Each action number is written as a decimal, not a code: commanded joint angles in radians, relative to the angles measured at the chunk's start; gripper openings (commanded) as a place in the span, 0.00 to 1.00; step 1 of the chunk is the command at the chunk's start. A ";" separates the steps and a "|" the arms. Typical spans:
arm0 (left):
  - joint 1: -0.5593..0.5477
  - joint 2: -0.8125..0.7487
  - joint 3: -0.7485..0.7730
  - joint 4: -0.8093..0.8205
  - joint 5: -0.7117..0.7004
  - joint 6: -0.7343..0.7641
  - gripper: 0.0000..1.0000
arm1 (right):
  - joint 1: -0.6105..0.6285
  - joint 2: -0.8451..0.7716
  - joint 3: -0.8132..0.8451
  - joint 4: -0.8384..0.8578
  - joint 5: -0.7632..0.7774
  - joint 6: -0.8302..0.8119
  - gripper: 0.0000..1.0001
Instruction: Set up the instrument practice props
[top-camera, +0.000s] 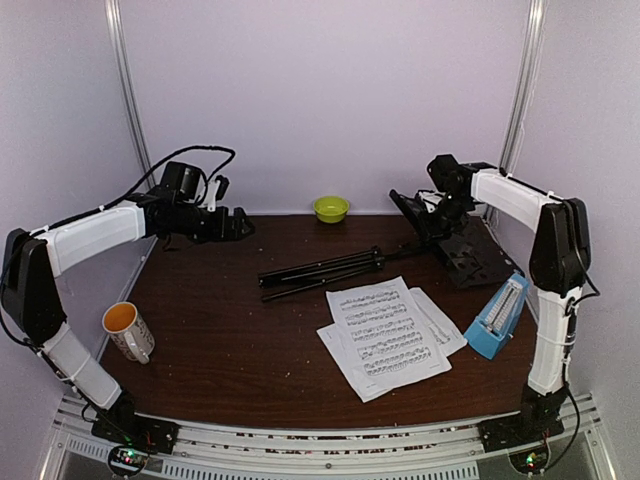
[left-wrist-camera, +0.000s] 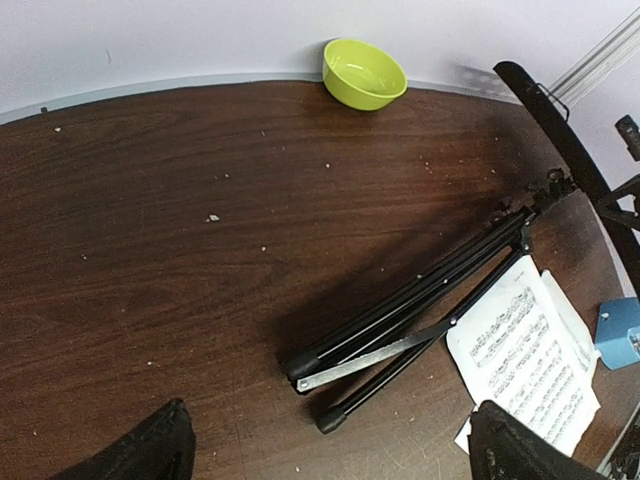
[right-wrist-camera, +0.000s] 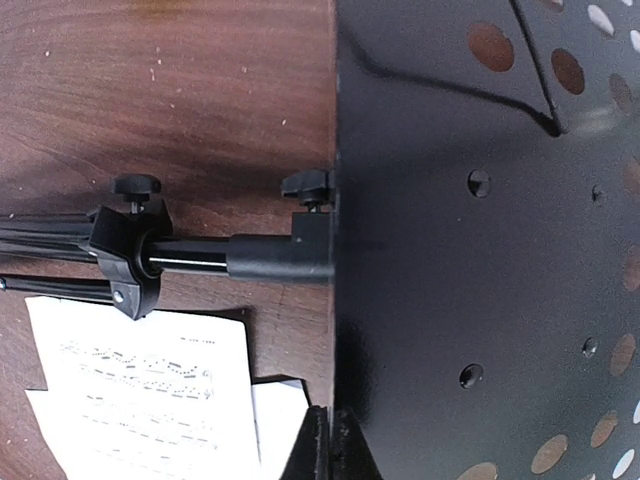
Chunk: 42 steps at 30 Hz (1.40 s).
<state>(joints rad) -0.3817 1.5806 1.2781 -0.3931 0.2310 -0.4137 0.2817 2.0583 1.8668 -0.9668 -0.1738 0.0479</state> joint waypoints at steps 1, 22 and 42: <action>-0.005 -0.009 0.023 0.016 -0.021 0.006 0.98 | 0.039 -0.179 0.108 0.108 0.145 -0.043 0.00; -0.043 -0.184 0.021 0.127 0.039 0.121 0.98 | 0.338 -0.394 0.347 0.348 0.453 -0.330 0.00; -0.417 -0.048 -0.153 0.562 -0.441 0.350 0.78 | 0.659 -0.366 0.485 0.521 0.885 -0.656 0.00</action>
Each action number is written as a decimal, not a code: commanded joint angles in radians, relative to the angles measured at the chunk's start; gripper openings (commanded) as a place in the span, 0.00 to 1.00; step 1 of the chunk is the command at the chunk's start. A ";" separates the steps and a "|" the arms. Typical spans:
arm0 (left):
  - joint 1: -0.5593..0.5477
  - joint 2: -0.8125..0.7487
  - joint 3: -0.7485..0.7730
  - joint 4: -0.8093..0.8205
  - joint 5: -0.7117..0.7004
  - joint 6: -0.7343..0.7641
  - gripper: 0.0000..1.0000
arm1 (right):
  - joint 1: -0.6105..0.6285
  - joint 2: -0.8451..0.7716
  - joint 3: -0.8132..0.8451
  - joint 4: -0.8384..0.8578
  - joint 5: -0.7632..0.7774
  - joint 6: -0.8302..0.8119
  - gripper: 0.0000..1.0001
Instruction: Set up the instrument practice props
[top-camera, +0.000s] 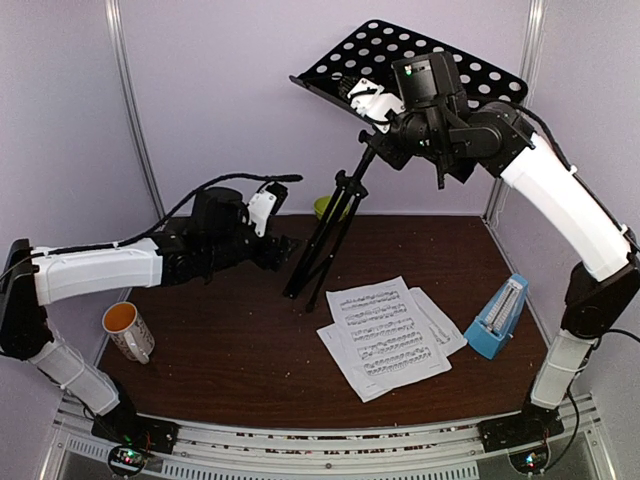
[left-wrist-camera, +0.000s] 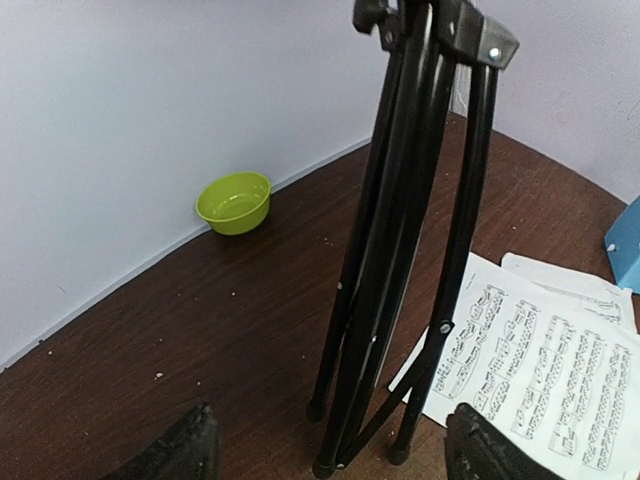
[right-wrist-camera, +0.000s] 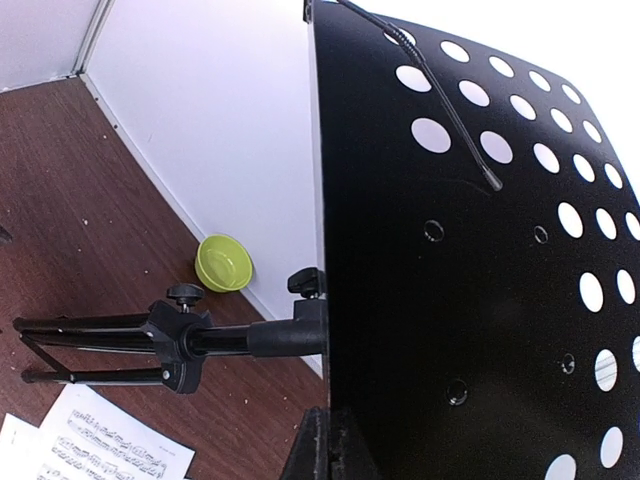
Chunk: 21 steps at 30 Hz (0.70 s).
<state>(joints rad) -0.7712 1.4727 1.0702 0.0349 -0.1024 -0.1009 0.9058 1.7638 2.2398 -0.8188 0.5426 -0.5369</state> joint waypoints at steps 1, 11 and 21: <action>-0.034 0.086 0.069 0.145 -0.116 0.041 0.77 | 0.047 -0.069 0.114 0.381 0.179 -0.078 0.00; -0.084 0.262 0.204 0.221 -0.269 0.097 0.61 | 0.100 -0.068 0.115 0.420 0.215 -0.115 0.00; -0.088 0.224 0.165 0.295 -0.340 0.163 0.54 | 0.114 -0.075 0.096 0.418 0.224 -0.125 0.00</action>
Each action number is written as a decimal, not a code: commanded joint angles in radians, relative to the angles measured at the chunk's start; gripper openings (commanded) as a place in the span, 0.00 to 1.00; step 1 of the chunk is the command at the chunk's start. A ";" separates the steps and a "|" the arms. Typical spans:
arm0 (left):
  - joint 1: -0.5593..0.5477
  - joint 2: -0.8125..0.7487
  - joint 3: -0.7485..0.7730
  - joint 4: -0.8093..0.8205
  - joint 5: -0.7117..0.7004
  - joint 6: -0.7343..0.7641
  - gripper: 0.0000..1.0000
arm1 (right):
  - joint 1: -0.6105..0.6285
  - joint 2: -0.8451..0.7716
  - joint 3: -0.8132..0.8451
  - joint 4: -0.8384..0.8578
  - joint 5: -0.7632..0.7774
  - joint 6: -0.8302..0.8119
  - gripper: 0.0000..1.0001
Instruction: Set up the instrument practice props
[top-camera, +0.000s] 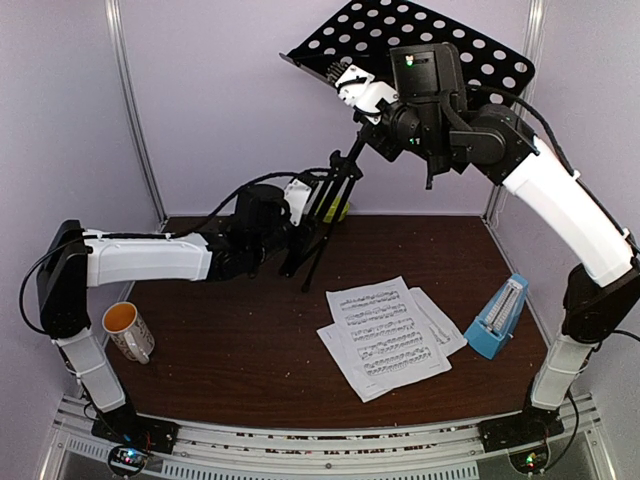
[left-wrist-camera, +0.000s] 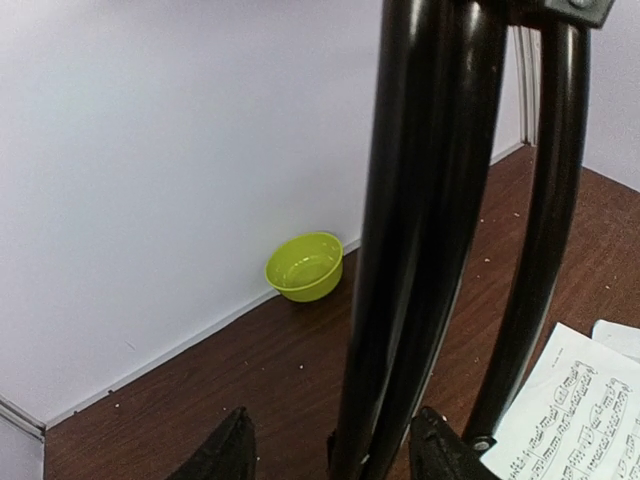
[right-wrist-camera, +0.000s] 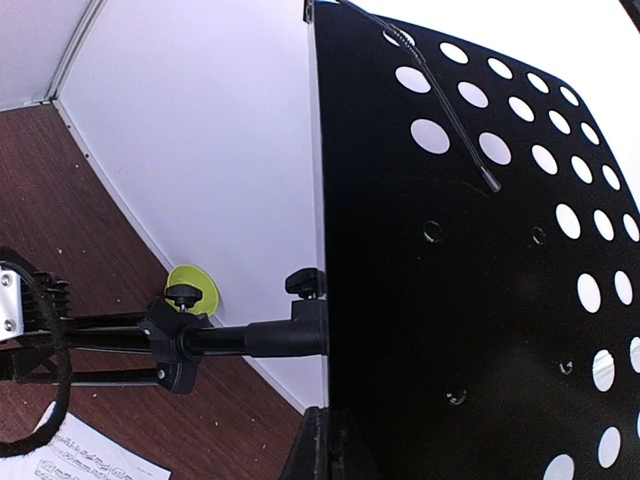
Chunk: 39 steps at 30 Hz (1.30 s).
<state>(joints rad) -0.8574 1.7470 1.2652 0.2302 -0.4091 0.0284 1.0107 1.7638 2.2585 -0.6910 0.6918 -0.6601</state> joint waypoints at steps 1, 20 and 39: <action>-0.002 -0.054 -0.043 0.104 -0.033 0.036 0.53 | 0.009 -0.075 0.077 0.291 0.074 -0.001 0.00; -0.003 0.068 0.123 0.079 -0.129 0.169 0.41 | 0.058 -0.080 0.083 0.254 0.069 0.076 0.00; -0.011 -0.117 -0.205 0.218 -0.163 0.260 0.00 | 0.138 -0.065 0.078 0.489 -0.086 -0.248 0.00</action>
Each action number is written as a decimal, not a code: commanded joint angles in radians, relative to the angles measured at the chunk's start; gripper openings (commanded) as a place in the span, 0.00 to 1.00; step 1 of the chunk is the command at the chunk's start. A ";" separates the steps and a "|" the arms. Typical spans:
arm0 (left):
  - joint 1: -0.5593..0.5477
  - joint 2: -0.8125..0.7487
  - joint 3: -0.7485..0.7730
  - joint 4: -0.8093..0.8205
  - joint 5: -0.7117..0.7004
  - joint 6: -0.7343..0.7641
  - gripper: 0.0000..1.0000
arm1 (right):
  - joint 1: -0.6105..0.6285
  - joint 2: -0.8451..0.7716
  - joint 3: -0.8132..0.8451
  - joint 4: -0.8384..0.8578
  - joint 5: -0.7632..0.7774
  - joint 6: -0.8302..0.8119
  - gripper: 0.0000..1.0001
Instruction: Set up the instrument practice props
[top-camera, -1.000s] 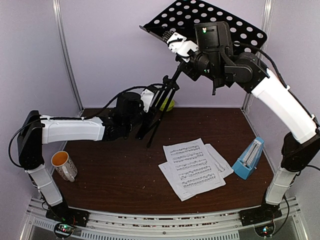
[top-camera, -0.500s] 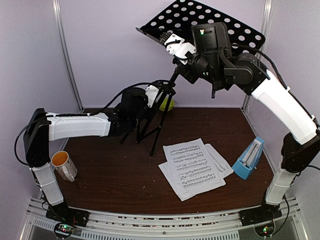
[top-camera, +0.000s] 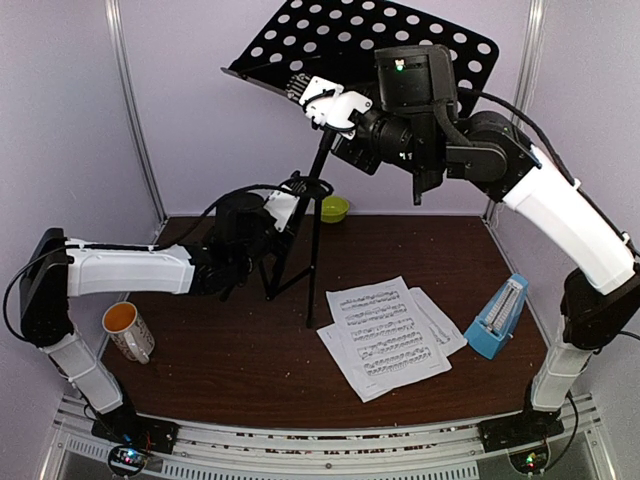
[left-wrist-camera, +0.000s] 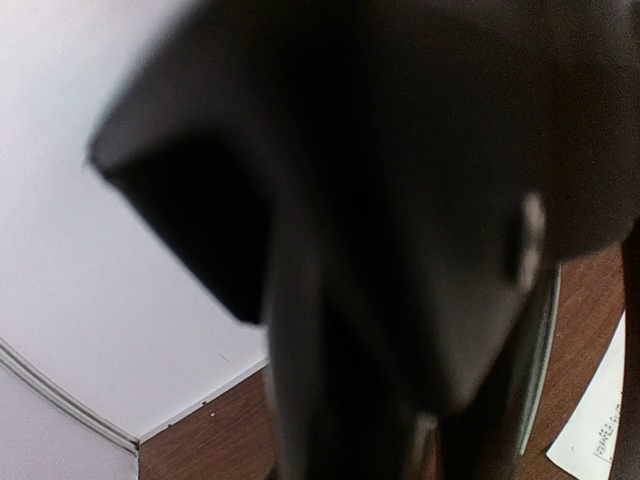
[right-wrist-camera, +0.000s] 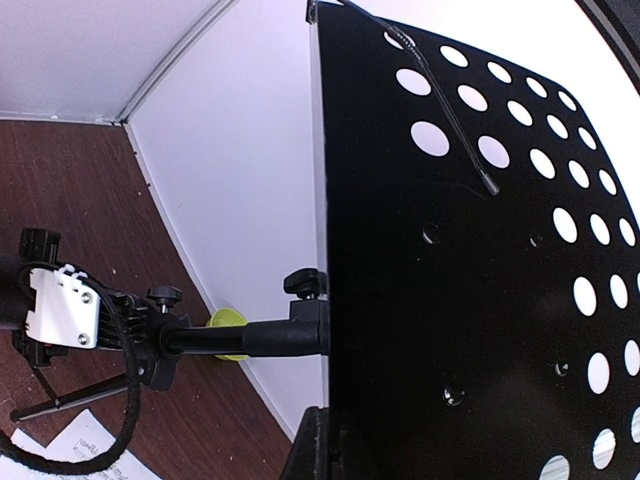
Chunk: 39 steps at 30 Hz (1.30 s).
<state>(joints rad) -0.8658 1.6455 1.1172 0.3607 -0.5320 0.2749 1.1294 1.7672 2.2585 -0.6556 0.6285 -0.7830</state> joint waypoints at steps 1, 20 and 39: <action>-0.002 -0.014 -0.068 0.102 -0.059 0.004 0.00 | 0.024 -0.064 0.074 0.462 -0.045 -0.137 0.00; -0.002 0.007 -0.119 0.047 -0.164 -0.289 0.17 | 0.051 0.016 -0.025 0.540 -0.220 -0.149 0.00; 0.008 -0.371 -0.401 -0.004 0.188 -0.439 0.61 | 0.093 0.086 -0.040 0.606 -0.245 -0.225 0.00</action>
<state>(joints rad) -0.8658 1.3293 0.7708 0.3607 -0.4461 -0.1123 1.1915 1.8648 2.1887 -0.3626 0.4313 -1.0748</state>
